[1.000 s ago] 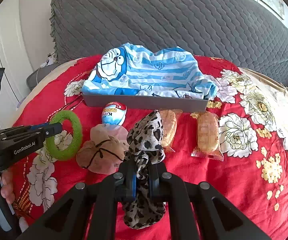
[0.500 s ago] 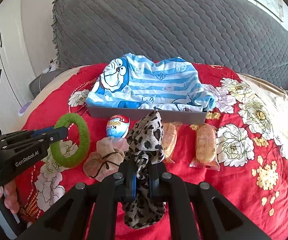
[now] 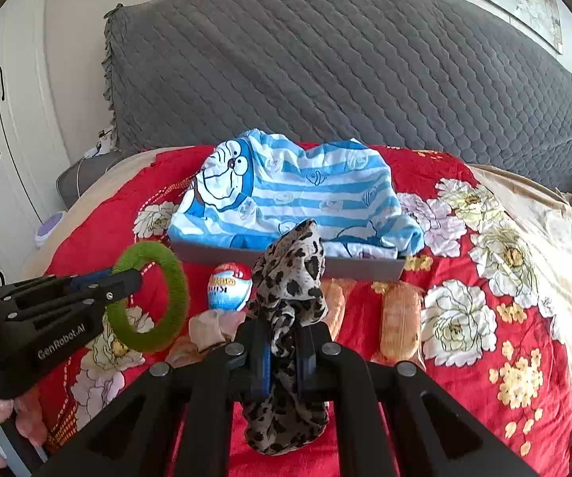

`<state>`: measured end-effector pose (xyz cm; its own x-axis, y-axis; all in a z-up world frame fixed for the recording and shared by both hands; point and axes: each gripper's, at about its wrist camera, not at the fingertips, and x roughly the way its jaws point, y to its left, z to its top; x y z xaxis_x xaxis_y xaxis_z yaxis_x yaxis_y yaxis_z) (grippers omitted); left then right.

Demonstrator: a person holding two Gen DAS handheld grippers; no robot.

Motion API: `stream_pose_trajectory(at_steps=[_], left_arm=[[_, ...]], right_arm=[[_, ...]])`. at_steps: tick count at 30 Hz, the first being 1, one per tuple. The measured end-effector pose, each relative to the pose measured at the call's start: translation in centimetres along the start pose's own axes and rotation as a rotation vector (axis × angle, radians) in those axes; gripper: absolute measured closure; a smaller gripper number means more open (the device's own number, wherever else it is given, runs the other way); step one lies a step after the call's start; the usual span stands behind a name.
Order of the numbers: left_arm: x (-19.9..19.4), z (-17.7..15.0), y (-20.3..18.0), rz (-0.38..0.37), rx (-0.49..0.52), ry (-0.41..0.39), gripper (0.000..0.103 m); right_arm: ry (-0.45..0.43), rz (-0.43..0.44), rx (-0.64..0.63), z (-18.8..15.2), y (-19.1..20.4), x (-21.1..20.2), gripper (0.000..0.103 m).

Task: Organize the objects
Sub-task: 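Lift the green hair tie with the left tool while the right tool lifts the leopard scrunchie, then carry the green hair tie with the left tool while the right tool carries the scrunchie over the tray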

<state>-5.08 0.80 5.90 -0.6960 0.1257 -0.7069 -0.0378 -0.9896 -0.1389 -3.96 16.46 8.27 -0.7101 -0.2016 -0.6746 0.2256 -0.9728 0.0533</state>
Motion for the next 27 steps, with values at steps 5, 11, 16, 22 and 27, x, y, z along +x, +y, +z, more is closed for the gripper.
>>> stream_pose_trajectory(at_steps=[5, 11, 16, 22, 27], left_arm=[[0.3, 0.8, -0.5, -0.010, 0.004, -0.012, 0.090], [0.9, 1.5, -0.6, -0.007, -0.009, -0.017, 0.090], [1.3, 1.8, -1.0, -0.003, -0.008, -0.016, 0.090], [1.9, 2.0, -1.6, 0.000, 0.005, -0.014, 0.090], [2.3, 2.1, -1.8, -0.003, 0.004, -0.012, 0.090]], right_arm=[[-0.013, 0.002, 0.000, 0.9, -0.1, 0.4, 0.095], [-0.019, 0.008, 0.003, 1.5, -0.5, 0.9, 0.095], [-0.021, 0.011, 0.009, 1.7, -0.8, 1.3, 0.095], [-0.024, 0.010, 0.007, 1.9, -1.2, 1.6, 0.095], [-0.030, 0.013, 0.007, 2.3, -1.5, 1.9, 0.095]])
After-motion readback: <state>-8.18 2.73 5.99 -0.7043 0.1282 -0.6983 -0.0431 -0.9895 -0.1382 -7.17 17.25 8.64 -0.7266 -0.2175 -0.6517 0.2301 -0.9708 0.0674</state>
